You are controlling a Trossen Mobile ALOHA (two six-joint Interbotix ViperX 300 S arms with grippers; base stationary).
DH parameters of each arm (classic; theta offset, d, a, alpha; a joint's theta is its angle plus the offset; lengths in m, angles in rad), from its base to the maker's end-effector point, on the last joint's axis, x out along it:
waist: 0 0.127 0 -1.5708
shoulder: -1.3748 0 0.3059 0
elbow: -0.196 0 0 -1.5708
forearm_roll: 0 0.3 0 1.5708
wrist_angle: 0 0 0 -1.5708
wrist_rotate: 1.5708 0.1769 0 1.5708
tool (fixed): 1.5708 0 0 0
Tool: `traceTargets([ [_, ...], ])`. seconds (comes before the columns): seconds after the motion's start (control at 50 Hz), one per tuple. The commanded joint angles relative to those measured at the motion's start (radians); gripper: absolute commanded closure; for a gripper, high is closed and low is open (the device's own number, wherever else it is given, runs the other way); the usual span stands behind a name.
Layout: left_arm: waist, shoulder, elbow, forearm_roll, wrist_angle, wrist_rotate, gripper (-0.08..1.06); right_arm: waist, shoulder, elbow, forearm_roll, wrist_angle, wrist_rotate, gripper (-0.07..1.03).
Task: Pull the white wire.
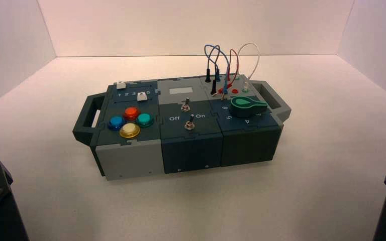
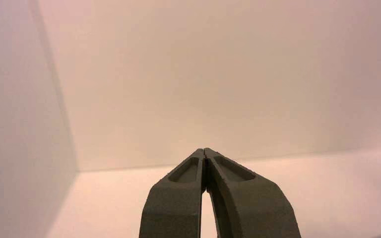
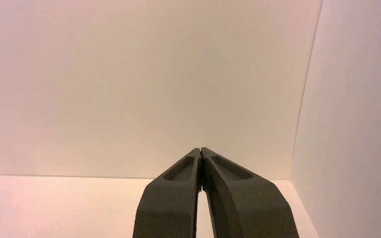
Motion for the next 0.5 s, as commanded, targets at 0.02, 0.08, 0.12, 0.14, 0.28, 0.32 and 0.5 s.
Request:
traceTargets([
  [0.02, -0.072, 0.051, -0.063, -0.002, 0.051, 0.003, 1.0, 0.012, 0.015, -0.043, 0.011, 0.035, 0.006, 0.99],
  [0.08, -0.132, 0.094, -0.089, -0.002, 0.103, 0.003, 1.0, 0.015, 0.017, -0.051, 0.015, 0.066, 0.006, 0.99],
  [0.12, -0.161, 0.118, -0.101, -0.003, 0.132, 0.003, 1.0, 0.018, 0.017, -0.054, 0.021, 0.086, 0.006, 0.99],
  [0.14, -0.179, 0.133, -0.11, -0.003, 0.155, 0.002, 1.0, 0.02, 0.017, -0.057, 0.025, 0.098, 0.006, 0.99],
  [0.28, -0.293, 0.212, -0.164, -0.015, 0.296, -0.011, 1.01, 0.02, 0.018, -0.067, 0.049, 0.164, 0.006, 0.99],
  [0.32, -0.322, 0.225, -0.173, -0.018, 0.327, -0.015, 1.01, 0.02, 0.018, -0.069, 0.057, 0.186, 0.005, 0.99],
  [0.5, -0.471, 0.276, -0.195, -0.046, 0.42, -0.089, 1.01, 0.023, 0.018, -0.081, 0.115, 0.275, 0.006, 0.99],
])
